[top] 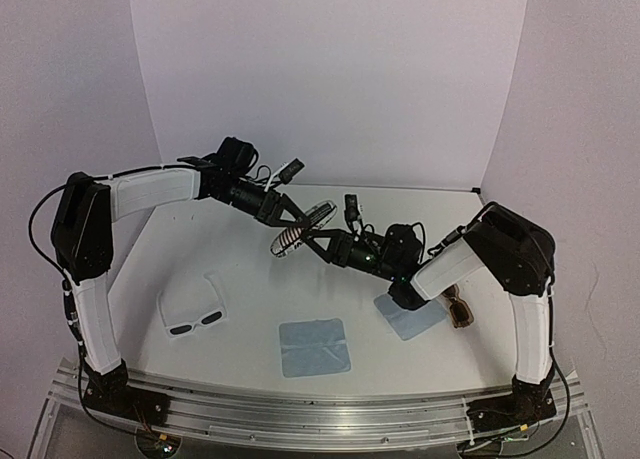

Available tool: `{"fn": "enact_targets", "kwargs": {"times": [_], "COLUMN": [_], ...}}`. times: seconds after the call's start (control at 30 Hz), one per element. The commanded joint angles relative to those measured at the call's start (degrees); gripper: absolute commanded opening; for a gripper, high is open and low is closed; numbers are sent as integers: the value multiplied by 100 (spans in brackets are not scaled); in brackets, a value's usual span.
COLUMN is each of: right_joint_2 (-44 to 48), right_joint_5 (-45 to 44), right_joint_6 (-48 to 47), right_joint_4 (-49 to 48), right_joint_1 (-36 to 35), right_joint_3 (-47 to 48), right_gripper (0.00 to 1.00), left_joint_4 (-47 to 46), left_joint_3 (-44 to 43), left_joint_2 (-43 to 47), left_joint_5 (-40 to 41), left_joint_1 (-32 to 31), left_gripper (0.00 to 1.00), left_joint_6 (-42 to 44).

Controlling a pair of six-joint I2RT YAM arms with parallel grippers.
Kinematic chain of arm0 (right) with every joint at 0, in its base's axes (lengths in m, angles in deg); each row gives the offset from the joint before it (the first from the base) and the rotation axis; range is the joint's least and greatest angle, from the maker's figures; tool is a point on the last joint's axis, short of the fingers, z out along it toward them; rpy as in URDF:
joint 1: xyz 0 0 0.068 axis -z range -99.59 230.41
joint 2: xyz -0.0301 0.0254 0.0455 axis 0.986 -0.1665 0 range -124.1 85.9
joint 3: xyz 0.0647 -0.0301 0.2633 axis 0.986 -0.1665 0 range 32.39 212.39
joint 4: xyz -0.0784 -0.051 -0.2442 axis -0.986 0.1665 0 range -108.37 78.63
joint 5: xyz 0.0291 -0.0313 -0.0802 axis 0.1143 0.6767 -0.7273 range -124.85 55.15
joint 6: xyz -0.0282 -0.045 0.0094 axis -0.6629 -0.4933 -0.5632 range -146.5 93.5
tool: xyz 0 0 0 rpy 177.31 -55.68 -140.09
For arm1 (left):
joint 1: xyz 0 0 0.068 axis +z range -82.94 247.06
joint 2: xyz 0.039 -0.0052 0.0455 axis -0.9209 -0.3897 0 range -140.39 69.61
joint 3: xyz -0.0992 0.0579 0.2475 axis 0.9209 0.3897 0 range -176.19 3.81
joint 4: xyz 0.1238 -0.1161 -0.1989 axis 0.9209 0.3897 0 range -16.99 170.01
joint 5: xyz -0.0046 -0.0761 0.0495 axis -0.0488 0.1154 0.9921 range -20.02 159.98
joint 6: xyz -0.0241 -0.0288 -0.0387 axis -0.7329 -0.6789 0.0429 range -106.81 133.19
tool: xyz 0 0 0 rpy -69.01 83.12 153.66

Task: Organize the sunglasses
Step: Open the sunglasses case.

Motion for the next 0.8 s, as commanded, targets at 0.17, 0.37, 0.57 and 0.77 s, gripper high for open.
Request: {"fn": "enact_targets", "kwargs": {"times": [0.17,0.37,0.57,0.77], "right_joint_2": [64,190,282,240], "right_joint_5": [-912,-1381,-1657,-1827], "right_joint_6": [99,273,338,559], "right_joint_4": [-499,-120,729,1233], "right_joint_1": [68,69,69,68], "right_joint_3": [-481,-528,-526,-482], "right_gripper": [70,59,51,49], "left_joint_4": [82,191,252,370], "left_joint_3": [-205,-109,-137,-155], "left_joint_2": [416,428,448,476], "left_joint_5": [-529,-431,-472,-479], "left_joint_1": [-34,-75,-88,-88], "left_gripper": [0,0,0,0], "left_joint_6": [284,379,395,487]}}
